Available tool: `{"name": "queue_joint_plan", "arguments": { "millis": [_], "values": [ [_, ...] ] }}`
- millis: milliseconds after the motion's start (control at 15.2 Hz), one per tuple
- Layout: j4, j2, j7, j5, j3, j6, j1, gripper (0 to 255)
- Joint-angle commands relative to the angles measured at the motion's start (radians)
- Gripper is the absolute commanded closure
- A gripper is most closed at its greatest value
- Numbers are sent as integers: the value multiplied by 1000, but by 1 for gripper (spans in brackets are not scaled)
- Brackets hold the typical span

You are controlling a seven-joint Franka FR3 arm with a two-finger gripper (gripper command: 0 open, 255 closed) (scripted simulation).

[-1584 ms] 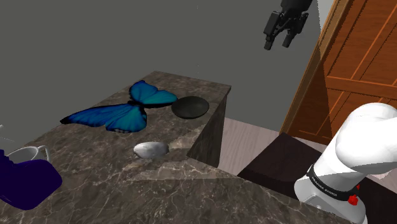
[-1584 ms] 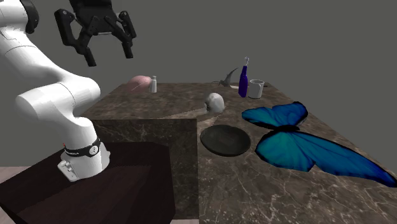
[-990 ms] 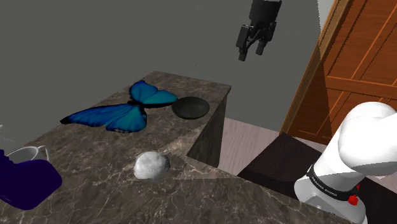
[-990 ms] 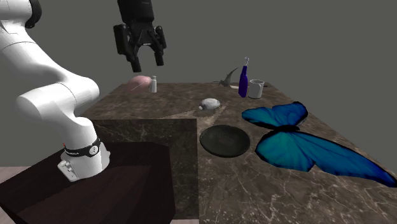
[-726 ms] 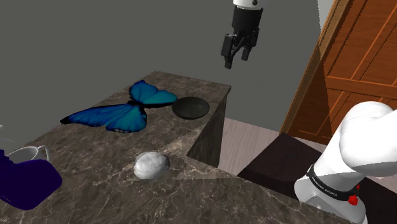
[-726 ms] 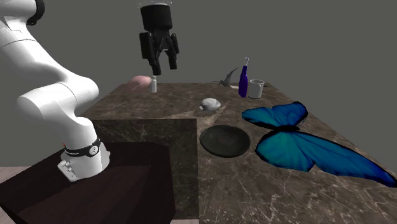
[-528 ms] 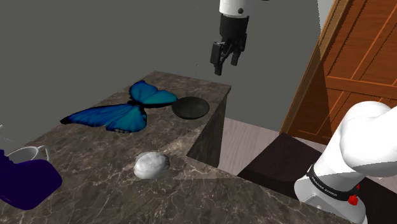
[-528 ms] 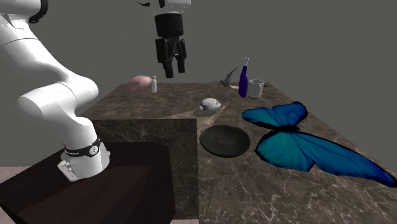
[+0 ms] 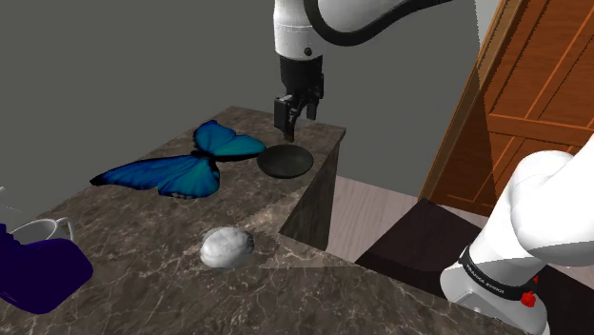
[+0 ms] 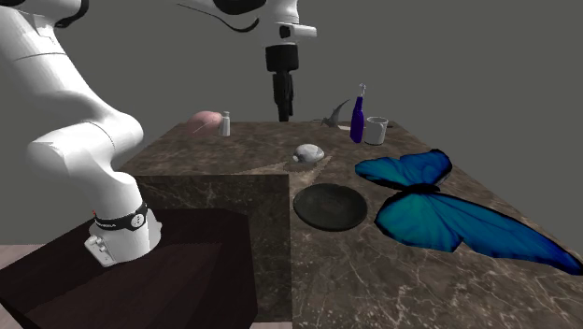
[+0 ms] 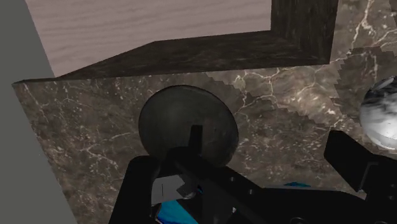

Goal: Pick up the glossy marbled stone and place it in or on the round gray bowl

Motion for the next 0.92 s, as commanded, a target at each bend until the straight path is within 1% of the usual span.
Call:
{"name": "queue_joint_plan", "arguments": {
  "millis": [0, 462, 858],
  "values": [
    [33, 61, 14, -22, 35, 16, 14, 0],
    [141, 266, 72, -129, 142, 51, 70, 0],
    [251, 455, 128, -252, 208, 52, 142, 0]
  ]
}}
